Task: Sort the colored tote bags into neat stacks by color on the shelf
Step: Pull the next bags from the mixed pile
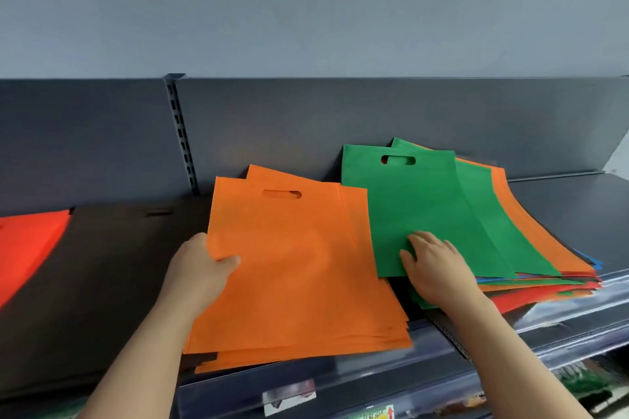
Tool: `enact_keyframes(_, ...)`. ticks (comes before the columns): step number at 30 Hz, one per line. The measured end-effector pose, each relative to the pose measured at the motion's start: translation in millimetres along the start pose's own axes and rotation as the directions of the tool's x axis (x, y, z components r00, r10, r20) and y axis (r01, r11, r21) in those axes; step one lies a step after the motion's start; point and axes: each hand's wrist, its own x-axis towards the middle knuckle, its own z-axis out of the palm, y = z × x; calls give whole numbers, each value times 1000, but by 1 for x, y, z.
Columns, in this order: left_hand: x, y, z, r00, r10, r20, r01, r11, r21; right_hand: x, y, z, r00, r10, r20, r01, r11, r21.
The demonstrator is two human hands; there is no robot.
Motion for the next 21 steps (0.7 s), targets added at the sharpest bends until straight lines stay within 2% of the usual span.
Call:
enact_keyframes(4, 3, -6, -3, 998, -45, -37, 50, 990, 132, 2, 4, -6, 994, 101, -42, -105, 988, -114)
enact_keyframes(6, 4, -9, -4, 998, -57, -29, 61, 987, 149, 2, -7, -5, 998, 26, -50, -30, 997, -76)
enact_keyframes(9, 4, -11, -4, 999, -52, -12, 53, 988, 146, -2, -28, 2, 994, -99, 40, 99, 995, -23)
enact_keyframes(12, 2, -9, -3, 1000, -19, 0, 19, 993, 120, -6, -20, 7, 997, -1, 78, 11, 991, -134)
enact_keyframes(15, 0, -7, -1, 1000, -6, 3, 5, 992, 125, -11, -2, 0, 992, 125, 29, -117, 972, -203)
enact_keyframes(16, -1, -6, 0, 1000, -8, 5, 7, 989, 148, -12, 0, -2, 990, 139, 0, -136, 970, -200)
enact_keyframes(18, -3, -5, 4, 1000, -16, -5, 17, 983, 184, -15, -4, -6, 996, 82, -28, -85, 988, -131)
enact_keyframes(21, -9, -2, 12, 1000, -19, -7, 20, 982, 186, -24, -14, -3, 999, 13, 40, -11, 998, -54)
